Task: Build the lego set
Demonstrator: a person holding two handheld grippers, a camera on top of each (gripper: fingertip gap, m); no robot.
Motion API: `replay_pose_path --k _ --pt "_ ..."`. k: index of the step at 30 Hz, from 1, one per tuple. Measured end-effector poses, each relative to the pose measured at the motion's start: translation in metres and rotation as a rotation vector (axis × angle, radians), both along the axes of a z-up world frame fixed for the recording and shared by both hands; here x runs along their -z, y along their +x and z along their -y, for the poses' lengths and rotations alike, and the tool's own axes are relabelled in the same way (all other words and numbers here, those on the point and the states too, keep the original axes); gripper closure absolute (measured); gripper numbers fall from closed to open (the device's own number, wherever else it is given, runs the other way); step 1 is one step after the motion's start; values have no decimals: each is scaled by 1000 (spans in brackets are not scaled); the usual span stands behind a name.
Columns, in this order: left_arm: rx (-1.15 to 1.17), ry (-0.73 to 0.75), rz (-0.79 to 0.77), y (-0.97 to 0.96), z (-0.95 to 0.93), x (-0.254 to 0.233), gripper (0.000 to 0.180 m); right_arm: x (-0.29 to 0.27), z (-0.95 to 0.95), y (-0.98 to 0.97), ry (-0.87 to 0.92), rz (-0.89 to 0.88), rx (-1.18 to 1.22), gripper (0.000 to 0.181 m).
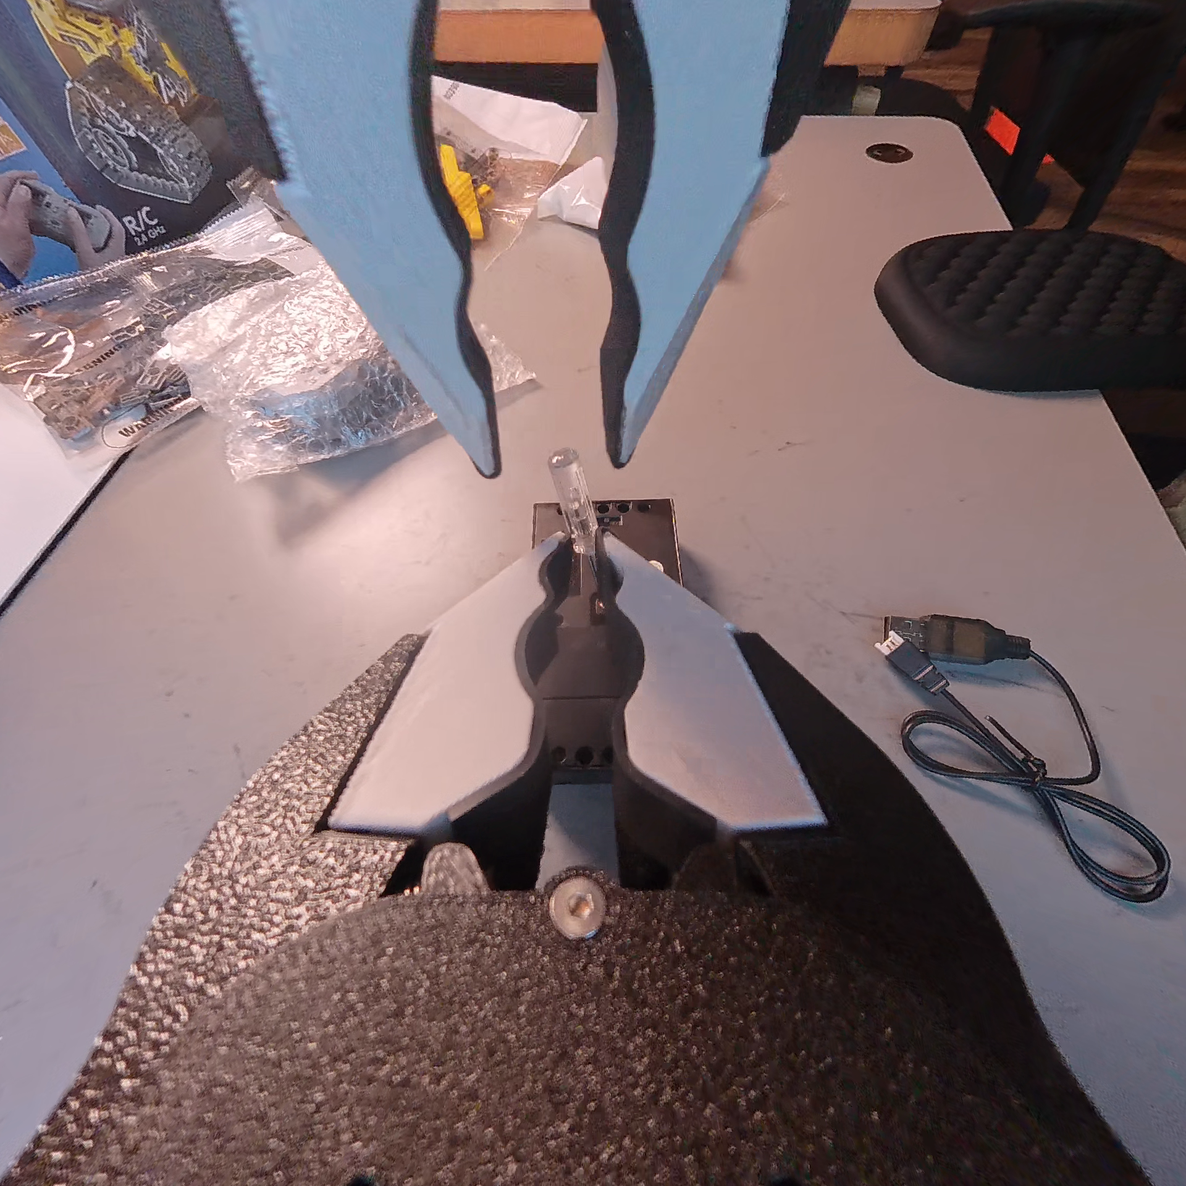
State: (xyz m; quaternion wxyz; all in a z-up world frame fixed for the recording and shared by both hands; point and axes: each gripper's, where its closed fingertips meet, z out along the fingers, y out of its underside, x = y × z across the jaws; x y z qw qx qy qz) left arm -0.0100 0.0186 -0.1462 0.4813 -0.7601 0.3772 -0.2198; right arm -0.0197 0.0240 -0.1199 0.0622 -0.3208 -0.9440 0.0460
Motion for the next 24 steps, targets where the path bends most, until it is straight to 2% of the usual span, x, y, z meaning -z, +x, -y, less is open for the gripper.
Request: replay_pose_path --k 2,6,9,11,13,16,19,21,24 --pt "-4 7 -12 0 0 0 173 -1 1 3 -88 46 182 151" --pt "-11 9 -16 0 0 0 173 3 2 5 -188 82 380 161" --pt "-11 7 -11 0 0 0 174 7 -1 6 -187 88 422 174" --pt "-13 10 -16 0 0 0 173 7 -1 6 -174 87 392 174" --pt "-1 5 -11 0 1 0 171 6 0 5 -137 70 278 174" --pt "26 0 12 2 3 0 159 5 5 5 4 27 -49 174" --pt "51 -7 32 8 5 0 162 5 13 3 154 -8 -380 174" --pt "59 -9 14 9 6 2 171 5 21 3 185 -13 -501 174" --pt "33 -3 4 8 3 3 171 4 16 2 230 -18 -542 173"
